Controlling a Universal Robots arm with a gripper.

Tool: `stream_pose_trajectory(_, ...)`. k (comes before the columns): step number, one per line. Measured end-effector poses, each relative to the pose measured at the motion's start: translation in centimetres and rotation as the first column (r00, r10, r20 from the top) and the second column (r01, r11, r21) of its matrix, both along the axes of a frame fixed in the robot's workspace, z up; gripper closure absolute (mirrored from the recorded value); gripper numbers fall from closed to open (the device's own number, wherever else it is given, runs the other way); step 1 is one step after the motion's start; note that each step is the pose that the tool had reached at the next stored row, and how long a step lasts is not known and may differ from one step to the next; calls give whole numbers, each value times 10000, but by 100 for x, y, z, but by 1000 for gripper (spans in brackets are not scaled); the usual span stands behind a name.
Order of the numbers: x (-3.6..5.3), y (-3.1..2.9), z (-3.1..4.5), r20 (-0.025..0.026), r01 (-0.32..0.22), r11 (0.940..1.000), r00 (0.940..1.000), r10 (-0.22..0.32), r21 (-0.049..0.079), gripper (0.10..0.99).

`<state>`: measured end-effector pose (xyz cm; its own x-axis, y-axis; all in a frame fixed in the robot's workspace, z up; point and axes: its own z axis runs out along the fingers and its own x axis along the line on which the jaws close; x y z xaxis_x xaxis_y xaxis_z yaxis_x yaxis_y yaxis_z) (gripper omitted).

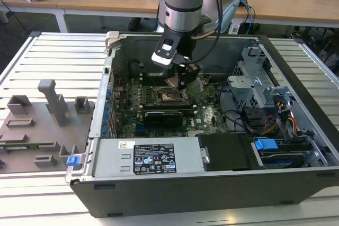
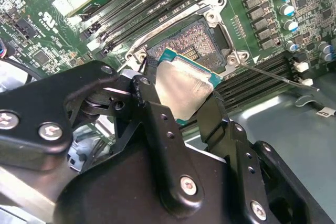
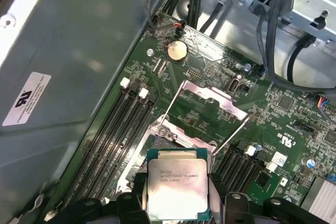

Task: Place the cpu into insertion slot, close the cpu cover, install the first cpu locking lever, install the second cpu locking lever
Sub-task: 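Place the cpu into insertion slot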

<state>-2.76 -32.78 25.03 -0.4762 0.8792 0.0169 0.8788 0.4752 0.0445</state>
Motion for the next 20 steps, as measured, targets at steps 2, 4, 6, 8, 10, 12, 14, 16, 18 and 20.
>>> stream_pose_trajectory(2, 0, 0, -1, 0, 143, 9999, 9999, -143, 0, 541)
stream_pose_trajectory(4, 0, 0, -2, 0, 322, 9995, 9995, -322, -1, 541)
stream_pose_trajectory(6, 0, 0, -3, 0, 420, 9991, 9991, -420, -1, 541)
stream_pose_trajectory(8, 0, 0, -4, 0, 565, 9984, 9984, -565, -1, 541)
stream_pose_trajectory(10, 0, 0, -4, 0, 647, 9979, 9979, -647, -2, 541)
stream_pose_trajectory(12, 0, 0, -4, 0, 732, 9973, 9973, -732, -1, 541)
stream_pose_trajectory(14, 0, 0, -5, 0, 834, 9965, 9965, -834, -1, 541)
stream_pose_trajectory(16, 0, 0, -6, 0, 989, 9951, 9951, -989, -2, 541)
stream_pose_trajectory(18, 0, 0, -7, 0, 1123, 9937, 9937, -1123, -3, 541)
stream_pose_trajectory(20, 0, 0, -7, 0, 1208, 9927, 9927, -1208, -5, 541)
